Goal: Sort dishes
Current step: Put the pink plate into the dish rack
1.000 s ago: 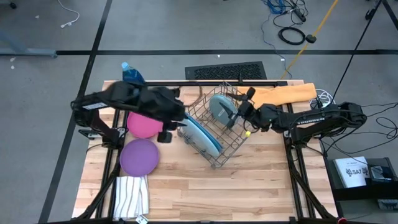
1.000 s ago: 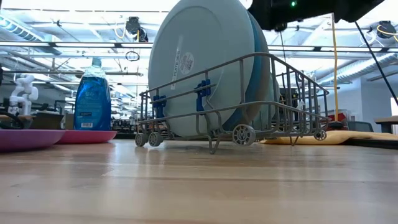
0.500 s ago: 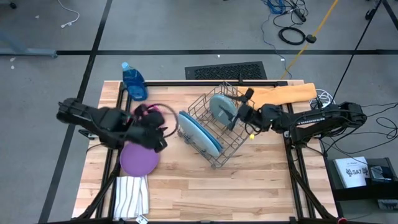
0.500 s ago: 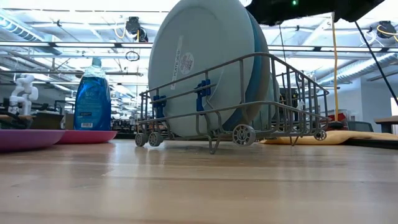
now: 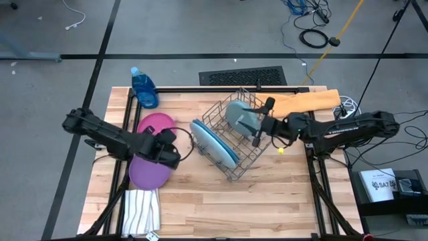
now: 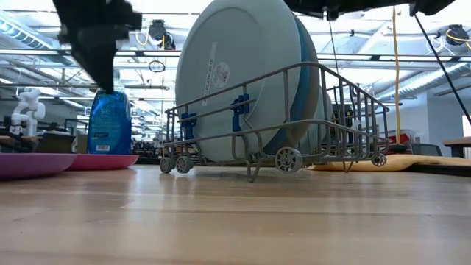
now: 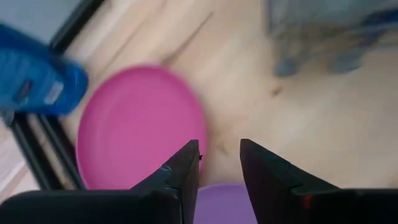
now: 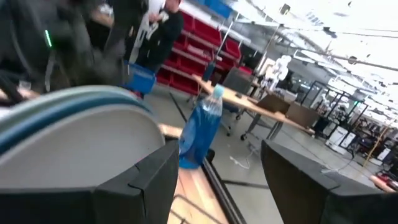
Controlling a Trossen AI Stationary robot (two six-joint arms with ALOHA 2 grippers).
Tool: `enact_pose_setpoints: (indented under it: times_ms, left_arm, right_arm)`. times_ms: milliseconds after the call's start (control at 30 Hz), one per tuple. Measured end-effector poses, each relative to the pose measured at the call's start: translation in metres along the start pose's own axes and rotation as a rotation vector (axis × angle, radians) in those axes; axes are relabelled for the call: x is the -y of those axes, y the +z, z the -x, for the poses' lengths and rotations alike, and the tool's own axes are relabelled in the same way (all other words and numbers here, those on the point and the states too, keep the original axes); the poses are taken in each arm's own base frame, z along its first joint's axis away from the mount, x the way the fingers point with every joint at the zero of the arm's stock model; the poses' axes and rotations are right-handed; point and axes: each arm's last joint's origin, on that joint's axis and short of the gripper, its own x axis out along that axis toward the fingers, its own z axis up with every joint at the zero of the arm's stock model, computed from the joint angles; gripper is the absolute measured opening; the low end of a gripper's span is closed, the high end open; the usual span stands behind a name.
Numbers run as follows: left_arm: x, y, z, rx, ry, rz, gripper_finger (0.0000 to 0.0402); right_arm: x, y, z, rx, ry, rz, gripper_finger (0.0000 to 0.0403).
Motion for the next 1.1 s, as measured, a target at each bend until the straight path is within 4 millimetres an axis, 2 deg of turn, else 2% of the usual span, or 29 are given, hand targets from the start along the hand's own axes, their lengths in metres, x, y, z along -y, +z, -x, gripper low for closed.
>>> enact_pose_setpoints:
  times_ms: [67, 200, 333, 533, 800, 933, 1100]
  left_arm:
    - [-0.002, -0.002, -0.015, -0.069, 0.016, 0.013, 0.0129]
    - [-0.002, -0.007, -0.043, -0.220, -0.067, 0.060, 0.0155]
    - [0.002, -0.009, -0.068, -0.219, -0.168, 0.053, 0.0179]
    - [-0.009, -0.014, -0.088, -0.219, -0.105, 0.085, 0.0189]
    - [-0.015, -0.025, -0.114, -0.237, -0.147, 0.105, 0.0188]
    - [-0.020, -0.035, -0.124, -0.259, -0.124, 0.101, 0.0158]
    - [-0.020, -0.039, -0.127, -0.255, -0.148, 0.100, 0.0062]
  right_arm:
    - [0.003, 0.005, 0.004, 0.022, -0.007, -0.011, 0.0222]
    - [0.005, 0.010, 0.011, 0.031, -0.005, -0.025, 0.0222]
    - [0.006, 0.010, 0.012, 0.025, 0.001, -0.024, 0.0222]
    - [0.005, 0.010, 0.013, 0.020, 0.005, -0.019, 0.0222]
    - [0.005, 0.009, 0.013, 0.018, 0.006, -0.005, 0.0222]
    - [0.005, 0.009, 0.013, 0.018, 0.006, -0.010, 0.0222]
    - [0.005, 0.009, 0.013, 0.019, 0.006, -0.010, 0.0222]
